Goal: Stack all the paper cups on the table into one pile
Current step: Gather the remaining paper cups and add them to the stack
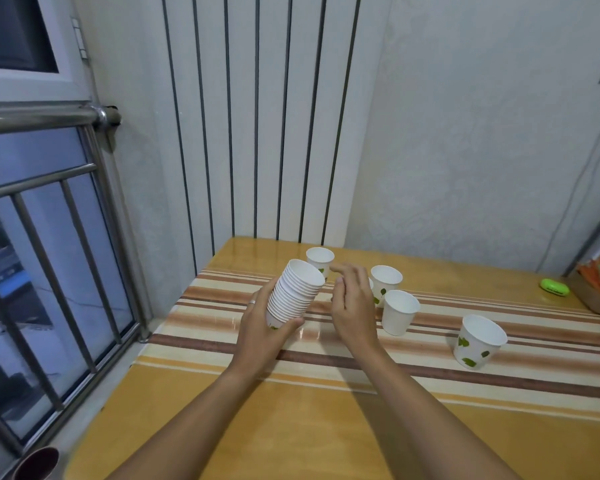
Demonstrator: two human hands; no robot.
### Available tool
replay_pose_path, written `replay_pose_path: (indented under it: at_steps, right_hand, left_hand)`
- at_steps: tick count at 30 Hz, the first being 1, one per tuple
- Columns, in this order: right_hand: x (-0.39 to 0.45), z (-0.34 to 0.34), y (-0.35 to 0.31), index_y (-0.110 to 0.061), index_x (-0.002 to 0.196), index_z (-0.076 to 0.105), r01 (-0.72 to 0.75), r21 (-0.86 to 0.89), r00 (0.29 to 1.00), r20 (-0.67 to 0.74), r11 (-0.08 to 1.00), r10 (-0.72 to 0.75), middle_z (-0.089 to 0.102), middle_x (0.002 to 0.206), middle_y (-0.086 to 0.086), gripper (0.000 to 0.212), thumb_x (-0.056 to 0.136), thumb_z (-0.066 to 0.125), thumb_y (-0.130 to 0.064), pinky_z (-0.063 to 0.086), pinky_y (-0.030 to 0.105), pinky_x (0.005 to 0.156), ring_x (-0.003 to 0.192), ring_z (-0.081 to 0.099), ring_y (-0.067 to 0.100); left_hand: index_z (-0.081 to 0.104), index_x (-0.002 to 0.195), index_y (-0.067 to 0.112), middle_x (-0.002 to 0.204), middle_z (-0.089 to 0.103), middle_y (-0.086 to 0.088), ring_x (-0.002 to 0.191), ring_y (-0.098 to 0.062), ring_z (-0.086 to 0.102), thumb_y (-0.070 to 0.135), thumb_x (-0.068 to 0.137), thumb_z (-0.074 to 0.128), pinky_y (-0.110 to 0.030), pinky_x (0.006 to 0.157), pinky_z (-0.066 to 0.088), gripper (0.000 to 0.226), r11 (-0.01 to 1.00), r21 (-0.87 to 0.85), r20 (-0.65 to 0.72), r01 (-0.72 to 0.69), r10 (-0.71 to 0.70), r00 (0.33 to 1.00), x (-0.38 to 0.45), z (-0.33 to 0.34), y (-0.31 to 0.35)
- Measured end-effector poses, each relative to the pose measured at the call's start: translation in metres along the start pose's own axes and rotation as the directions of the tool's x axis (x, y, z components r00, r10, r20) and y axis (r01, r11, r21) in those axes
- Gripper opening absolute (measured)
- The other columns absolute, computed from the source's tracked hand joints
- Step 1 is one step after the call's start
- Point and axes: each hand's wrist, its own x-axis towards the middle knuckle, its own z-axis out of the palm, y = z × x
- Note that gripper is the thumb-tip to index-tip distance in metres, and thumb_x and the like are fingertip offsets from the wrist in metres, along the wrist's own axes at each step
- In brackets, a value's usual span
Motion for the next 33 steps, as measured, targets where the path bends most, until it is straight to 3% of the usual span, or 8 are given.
replay_pose_path:
  at_steps: [3, 7, 11, 14, 20, 26, 30, 33]
  right_hand:
    - [0.001, 0.001, 0.025, -0.012, 0.124, 0.066, -0.157, -0.105, 0.986, 0.038, 0.982, 0.162, 0.061, 0.127, 0.002, 0.027, 0.105, 0.048, -0.008, 0.047, 0.033, 0.09, 0.113, 0.061, 0.021]
    - [-0.001, 0.002, 0.044, -0.008, 0.128, 0.066, -0.236, -0.176, 0.962, 0.096, 0.956, 0.255, 0.064, 0.129, 0.009, 0.026, 0.108, 0.049, -0.011, 0.042, 0.03, 0.094, 0.12, 0.059, 0.027]
    - [-0.001, 0.006, 0.052, -0.008, 0.129, 0.064, -0.267, -0.249, 0.947, 0.109, 0.931, 0.301, 0.063, 0.125, 0.009, 0.026, 0.107, 0.05, -0.009, 0.046, 0.037, 0.092, 0.113, 0.059, 0.028]
    - [0.0, 0.008, 0.055, -0.009, 0.116, 0.066, -0.265, -0.245, 0.948, 0.11, 0.933, 0.298, 0.064, 0.118, 0.007, 0.018, 0.103, 0.053, -0.005, 0.048, 0.037, 0.089, 0.109, 0.059, 0.026]
    - [0.015, 0.004, 0.027, -0.009, 0.099, 0.062, -0.175, -0.105, 0.984, -0.036, 0.979, 0.172, 0.061, 0.101, 0.006, 0.013, 0.103, 0.052, -0.003, 0.031, 0.027, 0.072, 0.09, 0.053, 0.021]
    - [0.029, -0.002, -0.025, -0.011, 0.104, 0.057, 0.015, 0.081, 0.987, -0.161, 0.997, -0.002, 0.061, 0.095, 0.003, 0.01, 0.106, 0.05, -0.005, 0.04, 0.028, 0.068, 0.082, 0.057, 0.022]
    - [0.029, -0.005, -0.05, -0.008, 0.108, 0.057, 0.1, 0.151, 0.986, -0.146, 0.983, -0.078, 0.062, 0.096, 0.006, 0.01, 0.107, 0.048, -0.003, 0.041, 0.014, 0.068, 0.078, 0.061, 0.023]
    - [0.028, -0.005, -0.059, -0.008, 0.107, 0.059, 0.186, 0.13, 0.978, -0.121, 0.974, -0.17, 0.061, 0.092, 0.004, 0.009, 0.106, 0.051, -0.004, 0.044, 0.027, 0.069, 0.077, 0.06, 0.024]
  left_hand:
    - [0.045, 0.156, 0.036, 0.147, 0.058, 0.017, 0.136, -0.004, 0.053, 0.032, 0.088, 0.088, -0.026, 0.107, 0.046, 0.08, 1.0, 0.009, 0.027, -0.017, 0.016, 1.0, -0.006, 0.004, -0.002]
    - [0.043, 0.155, 0.039, 0.144, 0.055, 0.022, 0.134, 0.011, 0.047, 0.031, 0.09, 0.086, -0.009, 0.102, 0.039, 0.078, 1.0, 0.01, 0.035, -0.008, 0.008, 0.999, -0.008, 0.002, -0.001]
    - [0.041, 0.155, 0.038, 0.144, 0.057, 0.019, 0.133, 0.003, 0.052, 0.031, 0.092, 0.084, -0.018, 0.103, 0.044, 0.077, 1.0, -0.015, 0.018, 0.019, -0.019, 1.0, -0.004, -0.003, -0.006]
    - [0.038, 0.153, 0.043, 0.143, 0.057, 0.019, 0.132, 0.004, 0.053, 0.033, 0.093, 0.083, -0.02, 0.102, 0.046, 0.076, 0.999, -0.031, 0.018, 0.031, -0.031, 0.999, -0.005, -0.008, -0.008]
    - [0.04, 0.153, 0.039, 0.144, 0.059, 0.016, 0.133, -0.001, 0.055, 0.036, 0.093, 0.083, -0.031, 0.106, 0.049, 0.073, 0.996, -0.048, 0.013, 0.071, -0.071, 0.997, -0.007, -0.011, -0.015]
    - [0.041, 0.154, 0.035, 0.145, 0.059, 0.013, 0.134, -0.008, 0.056, 0.031, 0.092, 0.084, -0.036, 0.109, 0.049, 0.076, 0.995, -0.064, 0.014, 0.08, -0.08, 0.997, -0.005, -0.011, -0.009]
    - [0.042, 0.153, 0.036, 0.142, 0.061, 0.016, 0.132, -0.006, 0.057, 0.03, 0.091, 0.086, -0.039, 0.11, 0.051, 0.076, 0.993, -0.077, 0.02, 0.088, -0.087, 0.996, -0.004, -0.01, -0.006]
    - [0.043, 0.153, 0.036, 0.141, 0.062, 0.016, 0.131, -0.007, 0.059, 0.03, 0.09, 0.086, -0.041, 0.109, 0.052, 0.077, 0.994, -0.069, 0.023, 0.08, -0.079, 0.997, -0.005, -0.009, -0.003]
